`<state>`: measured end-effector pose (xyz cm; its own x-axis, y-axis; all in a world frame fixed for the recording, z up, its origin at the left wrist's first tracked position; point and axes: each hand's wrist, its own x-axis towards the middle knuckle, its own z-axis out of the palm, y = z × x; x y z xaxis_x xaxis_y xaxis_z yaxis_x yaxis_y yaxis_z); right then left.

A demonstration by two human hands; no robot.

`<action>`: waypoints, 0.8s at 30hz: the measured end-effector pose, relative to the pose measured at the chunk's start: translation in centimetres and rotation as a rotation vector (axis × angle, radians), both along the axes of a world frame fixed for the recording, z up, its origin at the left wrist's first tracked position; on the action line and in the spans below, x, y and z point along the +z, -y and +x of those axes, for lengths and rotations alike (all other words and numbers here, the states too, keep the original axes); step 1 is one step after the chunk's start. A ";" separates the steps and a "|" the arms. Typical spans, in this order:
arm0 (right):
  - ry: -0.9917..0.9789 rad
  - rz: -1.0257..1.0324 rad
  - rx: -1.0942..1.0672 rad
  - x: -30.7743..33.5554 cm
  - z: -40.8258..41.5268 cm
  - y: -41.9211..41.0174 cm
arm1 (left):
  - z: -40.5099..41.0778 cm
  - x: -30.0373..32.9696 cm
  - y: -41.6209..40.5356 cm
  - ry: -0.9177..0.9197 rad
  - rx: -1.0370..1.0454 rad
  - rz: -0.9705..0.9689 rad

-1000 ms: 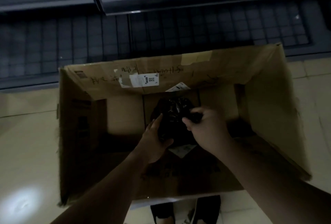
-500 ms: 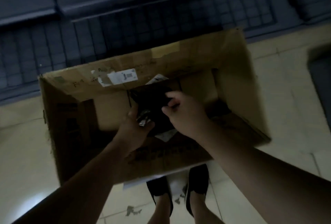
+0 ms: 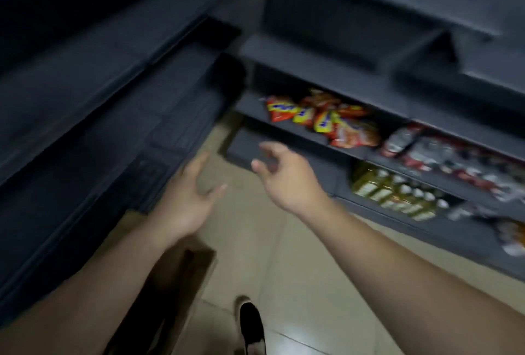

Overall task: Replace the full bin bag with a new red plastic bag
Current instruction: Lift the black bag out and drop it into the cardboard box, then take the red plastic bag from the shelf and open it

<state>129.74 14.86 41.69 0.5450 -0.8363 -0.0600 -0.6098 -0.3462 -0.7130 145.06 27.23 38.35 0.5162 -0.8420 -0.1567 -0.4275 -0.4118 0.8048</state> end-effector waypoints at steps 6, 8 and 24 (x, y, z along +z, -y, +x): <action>0.074 -0.184 -0.472 16.1 -23.9 5.3 | -19.3 17.3 14.2 0.141 -0.489 -0.240; 0.079 -0.232 -0.620 19.6 -32.6 5.5 | -27.2 21.2 17.1 0.160 -0.652 -0.296; -0.028 -0.260 -1.223 24.3 -77.3 8.4 | -72.7 28.2 33.9 0.126 -1.251 -0.318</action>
<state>52.39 6.49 65.97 -0.5952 -0.7822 0.1841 -0.6450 0.3284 -0.6900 72.33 -6.71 66.60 -0.6466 -0.7517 0.1294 -0.4607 0.5201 0.7192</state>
